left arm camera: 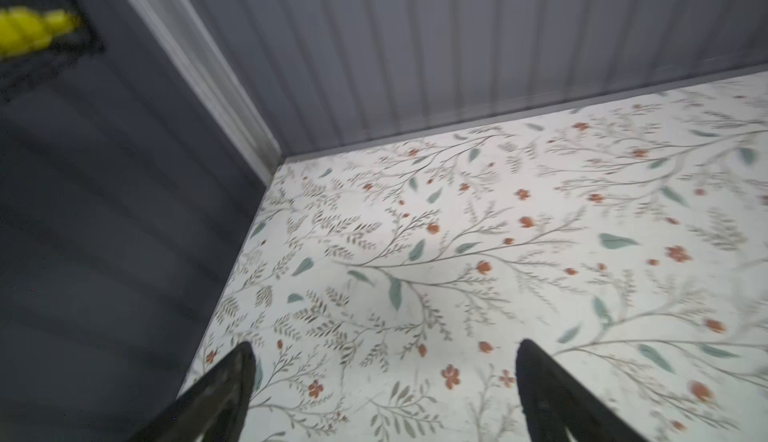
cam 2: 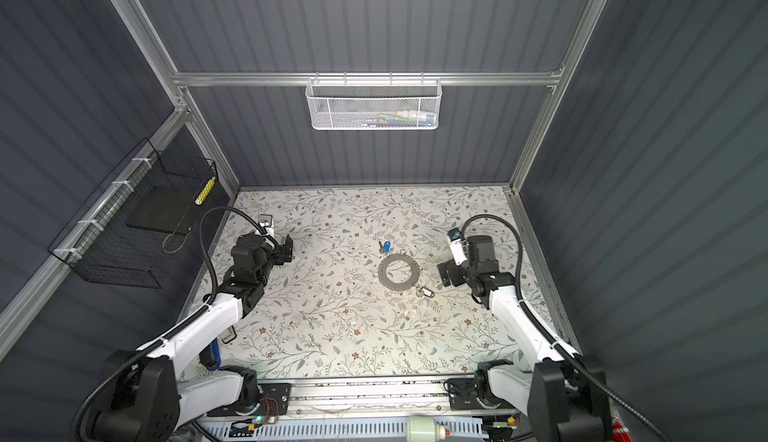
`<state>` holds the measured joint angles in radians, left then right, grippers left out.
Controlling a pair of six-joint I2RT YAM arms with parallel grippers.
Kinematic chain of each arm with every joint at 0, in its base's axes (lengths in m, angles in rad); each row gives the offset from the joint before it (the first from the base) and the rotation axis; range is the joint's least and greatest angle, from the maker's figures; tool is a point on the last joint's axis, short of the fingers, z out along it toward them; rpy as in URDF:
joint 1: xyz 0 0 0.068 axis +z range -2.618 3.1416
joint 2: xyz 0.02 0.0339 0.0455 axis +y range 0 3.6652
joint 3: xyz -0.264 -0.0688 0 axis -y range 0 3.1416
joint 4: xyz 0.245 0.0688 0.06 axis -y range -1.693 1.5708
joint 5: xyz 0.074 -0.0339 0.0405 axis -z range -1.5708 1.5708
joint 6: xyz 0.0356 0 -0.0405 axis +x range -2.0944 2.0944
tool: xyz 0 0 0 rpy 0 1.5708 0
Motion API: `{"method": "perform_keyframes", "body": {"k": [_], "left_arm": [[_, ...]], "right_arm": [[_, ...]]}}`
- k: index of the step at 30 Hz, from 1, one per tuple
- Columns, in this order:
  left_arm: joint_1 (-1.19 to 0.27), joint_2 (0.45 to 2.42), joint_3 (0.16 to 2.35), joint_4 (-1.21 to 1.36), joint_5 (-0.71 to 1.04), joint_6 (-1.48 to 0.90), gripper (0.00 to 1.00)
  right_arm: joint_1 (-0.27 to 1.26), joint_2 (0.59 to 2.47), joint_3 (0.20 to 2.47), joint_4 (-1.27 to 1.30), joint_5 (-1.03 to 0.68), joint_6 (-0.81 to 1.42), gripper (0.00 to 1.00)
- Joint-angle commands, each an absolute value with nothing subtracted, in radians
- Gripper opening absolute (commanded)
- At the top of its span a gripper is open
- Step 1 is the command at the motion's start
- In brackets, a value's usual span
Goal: Put the keys on the keyring
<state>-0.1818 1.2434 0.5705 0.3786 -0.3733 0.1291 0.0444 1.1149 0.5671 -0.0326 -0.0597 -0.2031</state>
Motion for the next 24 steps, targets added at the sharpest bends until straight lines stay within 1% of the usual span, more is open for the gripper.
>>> {"method": "perform_keyframes", "body": {"k": [1,2,4,5,6,7,8,9,10,11,13,15,16,18,19,21,24], "left_arm": [[-0.141,1.349,0.49,0.613,-0.399,0.064,0.97],[-0.134,1.374,0.464,0.687,-0.386,0.068,0.97],[-0.097,1.437,0.411,0.874,-0.297,0.049,0.98],[-0.092,1.443,0.421,0.859,-0.289,0.029,0.98],[-0.074,1.464,0.422,0.907,-0.229,0.02,0.98],[-0.061,1.507,0.424,0.986,-0.185,0.019,0.98],[-0.056,1.524,0.442,0.975,-0.16,0.024,0.98],[-0.047,1.544,0.471,0.951,-0.131,0.029,0.99],[-0.041,1.577,0.495,0.964,-0.108,0.03,0.99],[-0.039,1.595,0.505,0.97,-0.084,0.038,0.99],[-0.038,1.627,0.514,0.993,-0.068,0.031,0.99],[-0.038,1.609,0.493,1.02,-0.014,0.054,1.0],[-0.038,1.553,0.481,0.961,0.01,0.068,1.0],[-0.038,1.441,0.473,0.765,0.018,0.028,1.0],[-0.04,1.408,0.456,0.717,0.028,0.039,1.0],[-0.04,1.413,0.38,0.816,-0.012,0.048,1.0],[-0.038,1.553,0.332,1.017,-0.074,0.023,1.0]], "right_arm": [[-0.041,1.151,0.41,0.468,-0.089,-0.047,0.99],[-0.046,1.17,0.389,0.533,-0.095,-0.058,0.99],[-0.057,1.235,0.337,0.7,-0.125,-0.061,0.99],[-0.068,1.273,0.327,0.775,-0.14,-0.038,0.99],[-0.071,1.285,0.352,0.744,-0.14,-0.015,0.99],[-0.084,1.296,0.365,0.735,-0.175,0.003,0.99],[-0.09,1.343,0.333,0.857,-0.218,0.005,0.99],[-0.093,1.388,0.31,0.922,-0.249,-0.006,0.99],[-0.095,1.462,0.27,1.068,-0.295,-0.02,0.99],[-0.097,1.488,0.243,1.186,-0.282,0.001,0.99],[-0.107,1.42,0.236,1.078,-0.244,0.009,0.99],[-0.108,1.475,0.236,1.168,-0.285,0.01,0.99],[-0.108,1.469,0.237,1.166,-0.286,0.01,0.99],[-0.108,1.436,0.251,1.076,-0.282,0.0,0.99],[-0.106,1.446,0.252,1.087,-0.283,0.0,0.99],[-0.104,1.466,0.249,1.131,-0.283,0.003,0.99],[-0.103,1.457,0.261,1.091,-0.273,0.003,0.99]]}}
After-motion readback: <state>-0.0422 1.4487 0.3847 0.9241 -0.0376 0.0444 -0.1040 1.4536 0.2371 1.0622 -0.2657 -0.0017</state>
